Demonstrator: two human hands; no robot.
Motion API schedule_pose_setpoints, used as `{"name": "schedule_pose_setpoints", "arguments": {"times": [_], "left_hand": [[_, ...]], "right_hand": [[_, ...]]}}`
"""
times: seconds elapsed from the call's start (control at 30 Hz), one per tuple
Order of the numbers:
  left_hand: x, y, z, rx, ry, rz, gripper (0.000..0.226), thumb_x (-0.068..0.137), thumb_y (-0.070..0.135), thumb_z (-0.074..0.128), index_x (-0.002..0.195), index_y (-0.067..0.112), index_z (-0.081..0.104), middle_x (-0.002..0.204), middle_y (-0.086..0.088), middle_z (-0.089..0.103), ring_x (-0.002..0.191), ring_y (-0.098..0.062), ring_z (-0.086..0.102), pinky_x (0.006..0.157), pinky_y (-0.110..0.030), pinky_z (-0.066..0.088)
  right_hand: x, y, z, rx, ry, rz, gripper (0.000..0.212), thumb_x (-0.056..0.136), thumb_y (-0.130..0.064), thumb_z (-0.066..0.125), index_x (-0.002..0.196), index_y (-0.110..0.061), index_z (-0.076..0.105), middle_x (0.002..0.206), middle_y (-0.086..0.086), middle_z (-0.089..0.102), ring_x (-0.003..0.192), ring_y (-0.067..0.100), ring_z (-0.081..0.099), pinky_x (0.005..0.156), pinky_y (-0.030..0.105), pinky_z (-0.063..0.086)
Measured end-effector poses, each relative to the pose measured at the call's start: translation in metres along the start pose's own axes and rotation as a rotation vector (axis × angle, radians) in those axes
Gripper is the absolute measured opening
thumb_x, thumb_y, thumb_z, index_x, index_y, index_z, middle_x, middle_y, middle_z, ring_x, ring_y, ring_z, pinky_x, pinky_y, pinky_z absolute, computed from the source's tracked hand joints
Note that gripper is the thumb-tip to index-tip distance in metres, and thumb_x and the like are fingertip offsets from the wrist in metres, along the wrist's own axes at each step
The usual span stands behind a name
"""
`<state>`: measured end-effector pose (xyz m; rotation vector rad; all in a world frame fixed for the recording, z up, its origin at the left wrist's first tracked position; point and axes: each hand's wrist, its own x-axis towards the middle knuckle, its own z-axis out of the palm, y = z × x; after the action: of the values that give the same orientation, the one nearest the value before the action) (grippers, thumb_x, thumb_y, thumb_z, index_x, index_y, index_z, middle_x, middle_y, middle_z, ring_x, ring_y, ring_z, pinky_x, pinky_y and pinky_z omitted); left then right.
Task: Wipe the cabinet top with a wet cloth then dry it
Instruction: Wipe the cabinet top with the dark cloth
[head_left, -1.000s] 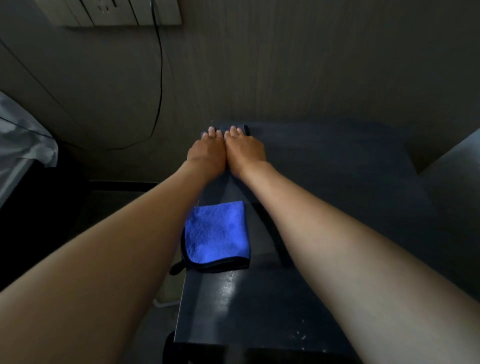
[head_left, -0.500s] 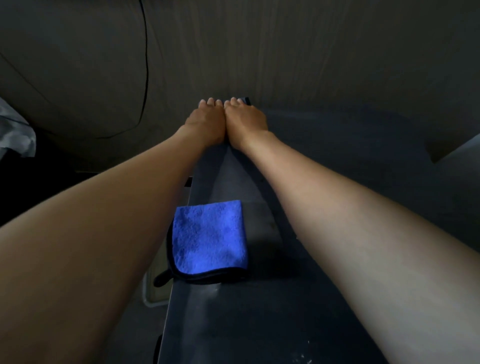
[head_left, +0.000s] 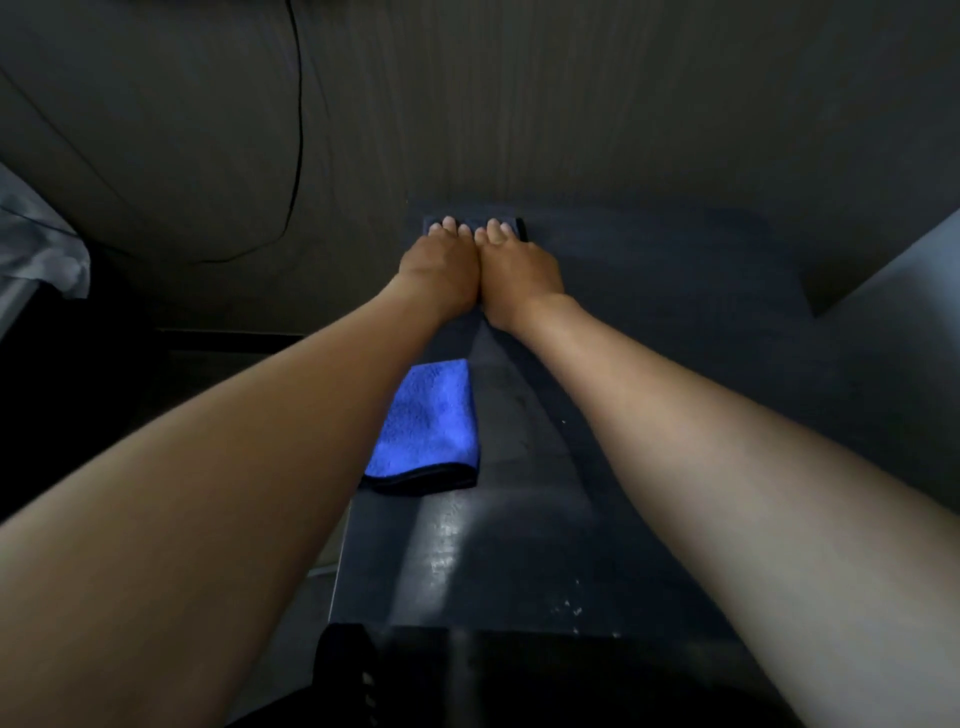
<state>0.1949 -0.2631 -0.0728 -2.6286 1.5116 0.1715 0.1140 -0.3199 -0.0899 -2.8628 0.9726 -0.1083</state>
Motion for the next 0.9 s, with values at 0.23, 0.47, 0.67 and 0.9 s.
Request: {"name": "schedule_pose_setpoints", "arguments": {"times": [0.23, 0.47, 0.67, 0.9], "left_hand": [[-0.043, 0.036, -0.008, -0.018, -0.055, -0.007, 0.049, 0.099, 0.025, 0.043, 0.143, 0.005, 0.035, 0.146, -0.014, 0.037, 0.134, -0.029, 0.040, 0.104, -0.040, 0.039], [-0.083, 0.063, -0.011, -0.015, -0.071, 0.020, 0.059, 0.103, 0.023, 0.039, 0.153, 0.006, 0.014, 0.161, -0.013, 0.011, 0.147, -0.025, 0.018, 0.113, -0.039, 0.029], [-0.122, 0.086, -0.008, -0.011, -0.093, 0.020, 0.063, 0.105, 0.020, 0.037, 0.153, 0.004, 0.000, 0.162, -0.012, 0.001, 0.150, -0.023, 0.002, 0.118, -0.033, 0.016], [-0.146, 0.095, 0.005, 0.159, -0.132, 0.138, 0.061, 0.104, 0.018, 0.029, 0.153, 0.001, -0.002, 0.161, -0.017, 0.006, 0.149, -0.032, 0.004, 0.122, -0.038, 0.007]], "right_hand": [[-0.051, 0.014, -0.006, 0.034, -0.043, 0.047, 0.076, 0.089, -0.018, 0.063, 0.153, -0.011, 0.023, 0.163, 0.007, 0.017, 0.149, 0.019, 0.020, 0.111, 0.037, 0.035], [-0.098, 0.024, -0.013, 0.057, -0.050, 0.079, 0.079, 0.089, -0.020, 0.065, 0.154, -0.011, 0.021, 0.163, 0.006, 0.015, 0.150, 0.019, 0.017, 0.112, 0.036, 0.034], [-0.135, 0.031, -0.015, 0.042, -0.046, 0.057, 0.084, 0.086, -0.016, 0.067, 0.154, -0.009, 0.018, 0.163, 0.007, 0.015, 0.151, 0.019, 0.013, 0.117, 0.031, 0.027], [-0.173, 0.030, -0.017, 0.071, -0.040, 0.071, 0.068, 0.098, -0.018, 0.050, 0.155, -0.008, 0.016, 0.163, 0.007, 0.013, 0.151, 0.018, 0.011, 0.117, 0.031, 0.023]]}}
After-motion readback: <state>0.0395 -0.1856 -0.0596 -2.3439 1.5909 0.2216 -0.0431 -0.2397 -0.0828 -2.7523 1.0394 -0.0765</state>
